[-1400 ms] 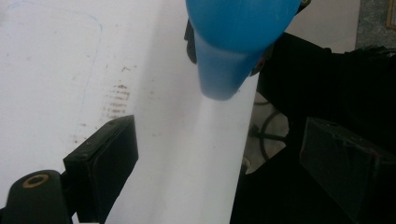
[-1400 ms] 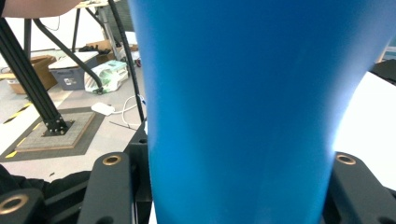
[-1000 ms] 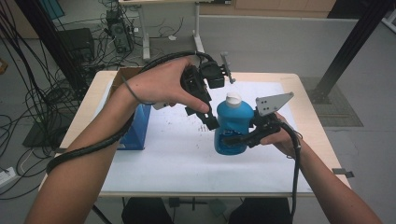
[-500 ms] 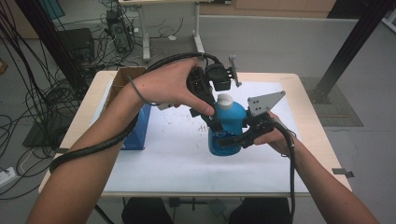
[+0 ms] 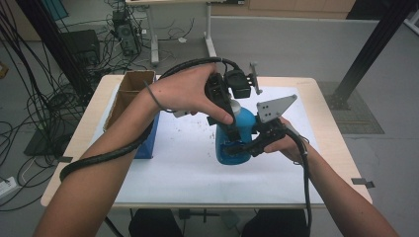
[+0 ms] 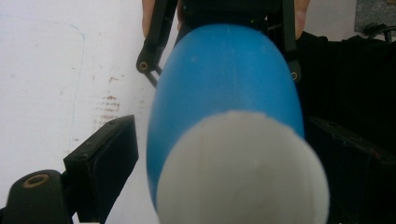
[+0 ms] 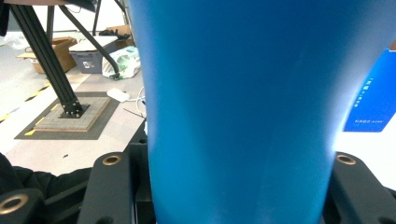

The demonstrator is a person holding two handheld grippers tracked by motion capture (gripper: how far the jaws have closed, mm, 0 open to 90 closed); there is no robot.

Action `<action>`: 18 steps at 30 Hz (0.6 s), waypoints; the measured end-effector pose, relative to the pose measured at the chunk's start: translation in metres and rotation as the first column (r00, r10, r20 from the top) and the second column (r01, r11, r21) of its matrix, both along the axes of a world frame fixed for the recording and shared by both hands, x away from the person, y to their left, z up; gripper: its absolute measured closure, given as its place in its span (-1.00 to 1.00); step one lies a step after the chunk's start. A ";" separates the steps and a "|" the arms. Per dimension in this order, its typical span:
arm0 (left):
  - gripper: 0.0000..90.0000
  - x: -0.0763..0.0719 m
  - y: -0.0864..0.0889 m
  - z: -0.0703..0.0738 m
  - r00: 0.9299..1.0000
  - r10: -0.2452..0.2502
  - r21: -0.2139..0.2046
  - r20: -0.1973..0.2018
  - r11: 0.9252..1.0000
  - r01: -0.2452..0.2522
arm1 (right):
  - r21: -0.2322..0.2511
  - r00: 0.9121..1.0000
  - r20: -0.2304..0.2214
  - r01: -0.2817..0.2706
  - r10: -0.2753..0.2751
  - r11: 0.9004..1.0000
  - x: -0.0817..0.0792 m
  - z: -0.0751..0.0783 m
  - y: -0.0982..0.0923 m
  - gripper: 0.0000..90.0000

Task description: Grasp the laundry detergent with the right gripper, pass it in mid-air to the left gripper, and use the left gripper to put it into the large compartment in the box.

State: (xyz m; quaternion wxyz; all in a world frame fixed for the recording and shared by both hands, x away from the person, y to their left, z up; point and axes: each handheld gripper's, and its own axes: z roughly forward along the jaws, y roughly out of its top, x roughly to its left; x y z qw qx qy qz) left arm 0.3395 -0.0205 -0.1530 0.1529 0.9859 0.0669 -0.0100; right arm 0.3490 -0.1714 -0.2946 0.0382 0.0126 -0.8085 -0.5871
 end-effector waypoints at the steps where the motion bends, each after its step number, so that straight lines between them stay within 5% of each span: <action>1: -0.74 0.000 -0.001 0.000 1.000 -0.004 0.001 0.001 1.000 0.004 | -0.001 1.000 -0.003 -0.002 0.002 1.000 0.000 0.000 0.000 -0.03; 18: -0.74 0.001 0.000 -0.001 1.000 -0.002 0.004 0.000 1.000 0.002 | 0.000 1.000 0.000 0.003 -0.003 1.000 0.001 -0.001 0.000 -0.03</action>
